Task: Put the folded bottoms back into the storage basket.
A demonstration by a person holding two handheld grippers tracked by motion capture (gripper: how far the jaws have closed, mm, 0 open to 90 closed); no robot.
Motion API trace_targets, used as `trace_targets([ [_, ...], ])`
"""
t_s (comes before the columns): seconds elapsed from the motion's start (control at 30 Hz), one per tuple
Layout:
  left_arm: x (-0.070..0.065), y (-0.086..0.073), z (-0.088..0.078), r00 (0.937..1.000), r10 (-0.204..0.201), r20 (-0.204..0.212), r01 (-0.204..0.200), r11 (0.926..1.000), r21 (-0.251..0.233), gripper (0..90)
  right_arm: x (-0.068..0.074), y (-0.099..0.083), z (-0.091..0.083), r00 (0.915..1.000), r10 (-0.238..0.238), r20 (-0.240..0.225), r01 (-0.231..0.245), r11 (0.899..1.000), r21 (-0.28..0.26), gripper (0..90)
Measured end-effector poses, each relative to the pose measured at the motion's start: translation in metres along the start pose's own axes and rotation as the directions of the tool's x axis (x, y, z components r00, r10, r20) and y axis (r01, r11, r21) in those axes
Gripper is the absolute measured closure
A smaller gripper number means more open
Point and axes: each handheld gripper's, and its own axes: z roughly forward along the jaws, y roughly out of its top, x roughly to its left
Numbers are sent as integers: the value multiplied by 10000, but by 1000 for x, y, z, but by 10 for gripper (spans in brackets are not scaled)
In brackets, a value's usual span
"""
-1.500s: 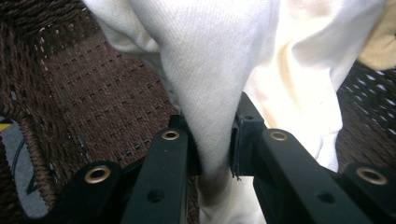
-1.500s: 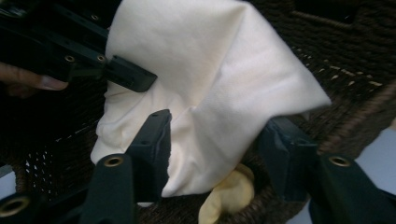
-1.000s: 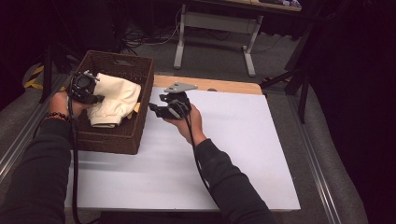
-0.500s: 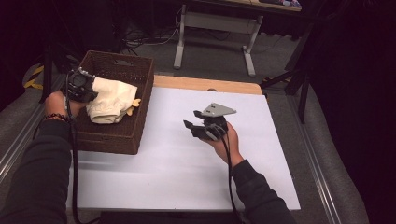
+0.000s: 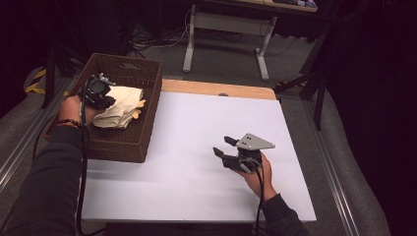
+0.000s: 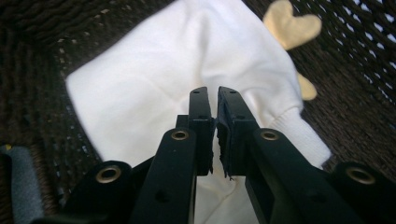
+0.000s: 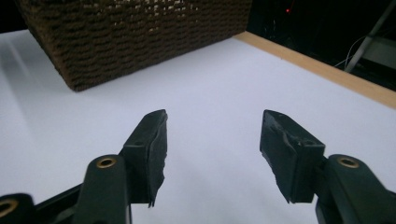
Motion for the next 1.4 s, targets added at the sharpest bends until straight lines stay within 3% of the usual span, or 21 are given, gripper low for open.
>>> trace_targets([
  [0.07,-3,0,5,9999,65,150,-65,10000,33,853,1,-6,-3,10000,-19,92,18,10000,73,402],
  [0.27,-11,1,19,9960,400,804,-471,9950,884,856,1,-16,-13,10000,-46,28,46,10000,40,391],
  [0.47,-13,0,24,9962,582,655,-657,9906,1197,825,1,-21,-19,10000,-34,86,33,10000,76,384],
  [0.57,-12,-2,29,9945,596,860,-722,9856,1528,821,1,-22,-21,9999,-21,138,20,10000,94,383],
  [0.7,-16,-1,34,9918,1097,655,-1210,9713,2050,819,1,-25,-21,9999,-24,134,22,9998,181,383],
  [0.9,-10,-4,35,9934,586,989,-758,9808,1797,823,4,-26,-19,9999,-114,-16,114,9996,245,379],
  [1.03,-9,-6,35,9926,470,1124,-662,9825,1741,823,4,-27,-19,9999,-117,57,115,9994,326,370],
  [1.13,-7,-9,37,9911,33,1330,-259,9853,1687,825,6,-26,-20,9998,-202,21,202,9994,270,370],
  [1.2,-6,-10,38,9905,40,1373,-271,9856,1667,826,7,-26,-21,9995,-301,26,301,9993,240,364],
  [1.23,-6,-11,38,9891,-196,1458,-44,9867,1624,825,7,-26,-21,9995,-329,25,328,9991,252,363],
  [1.4,-1,-13,38,9871,-340,1562,94,9878,1556,826,9,-27,-24,9992,-391,94,389,9991,162,356],
])
